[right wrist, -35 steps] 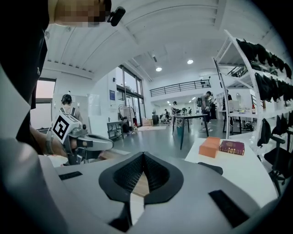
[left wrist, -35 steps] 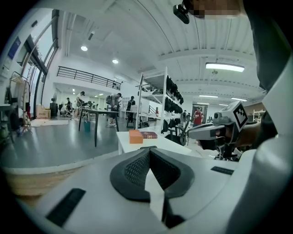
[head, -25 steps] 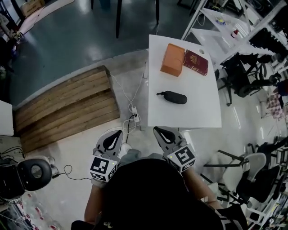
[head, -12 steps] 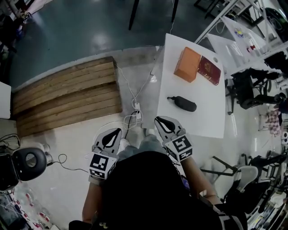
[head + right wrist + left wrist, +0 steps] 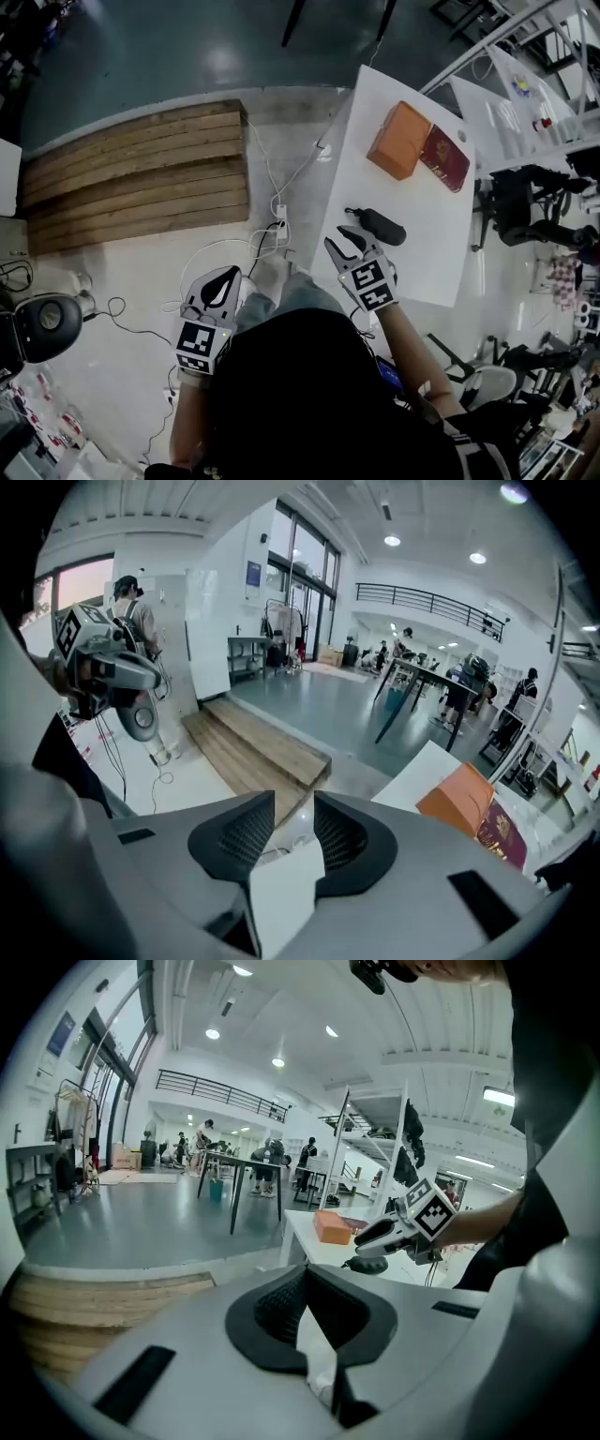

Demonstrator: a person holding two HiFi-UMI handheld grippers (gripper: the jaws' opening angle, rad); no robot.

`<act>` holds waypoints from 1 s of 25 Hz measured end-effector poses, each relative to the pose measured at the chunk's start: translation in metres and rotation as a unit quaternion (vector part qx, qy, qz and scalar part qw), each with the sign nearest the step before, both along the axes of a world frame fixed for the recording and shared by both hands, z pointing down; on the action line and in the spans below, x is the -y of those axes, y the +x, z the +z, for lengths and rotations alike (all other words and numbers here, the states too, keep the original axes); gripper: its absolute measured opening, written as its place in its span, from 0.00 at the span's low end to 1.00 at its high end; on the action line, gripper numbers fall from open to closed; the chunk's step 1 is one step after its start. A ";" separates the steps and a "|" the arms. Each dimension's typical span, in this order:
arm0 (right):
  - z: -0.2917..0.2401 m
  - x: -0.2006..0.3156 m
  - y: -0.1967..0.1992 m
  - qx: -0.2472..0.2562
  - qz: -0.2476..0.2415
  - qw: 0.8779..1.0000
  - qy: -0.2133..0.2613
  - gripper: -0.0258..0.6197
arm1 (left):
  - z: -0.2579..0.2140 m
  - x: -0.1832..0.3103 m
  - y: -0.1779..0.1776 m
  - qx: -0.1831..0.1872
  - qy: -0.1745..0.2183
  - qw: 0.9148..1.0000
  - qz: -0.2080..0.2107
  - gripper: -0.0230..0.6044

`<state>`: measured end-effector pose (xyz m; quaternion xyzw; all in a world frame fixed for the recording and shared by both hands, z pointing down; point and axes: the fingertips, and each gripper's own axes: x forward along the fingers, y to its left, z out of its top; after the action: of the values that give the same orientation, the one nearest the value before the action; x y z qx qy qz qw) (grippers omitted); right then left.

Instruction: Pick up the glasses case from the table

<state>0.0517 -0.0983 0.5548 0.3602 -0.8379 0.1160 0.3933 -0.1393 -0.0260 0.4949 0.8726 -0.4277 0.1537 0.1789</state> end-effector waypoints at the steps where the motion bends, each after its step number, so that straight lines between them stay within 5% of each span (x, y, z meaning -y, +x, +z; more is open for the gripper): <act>1: 0.007 0.006 0.008 -0.008 -0.001 1.000 -0.007 0.28 | 0.001 0.003 0.002 0.003 -0.002 1.000 -0.006 0.06; 10: 0.084 0.051 0.074 -0.160 -0.079 0.983 -0.042 0.34 | 0.013 0.012 0.024 0.017 -0.036 0.996 -0.076 0.06; 25: 0.168 0.087 0.120 -0.257 -0.137 0.952 -0.093 0.34 | 0.028 0.001 0.044 0.045 -0.082 0.984 -0.149 0.07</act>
<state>0.1717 -0.1855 0.7230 0.2215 -0.7354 0.0418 0.6390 -0.0956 -0.0269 0.5231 0.7737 -0.5467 0.1988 0.2510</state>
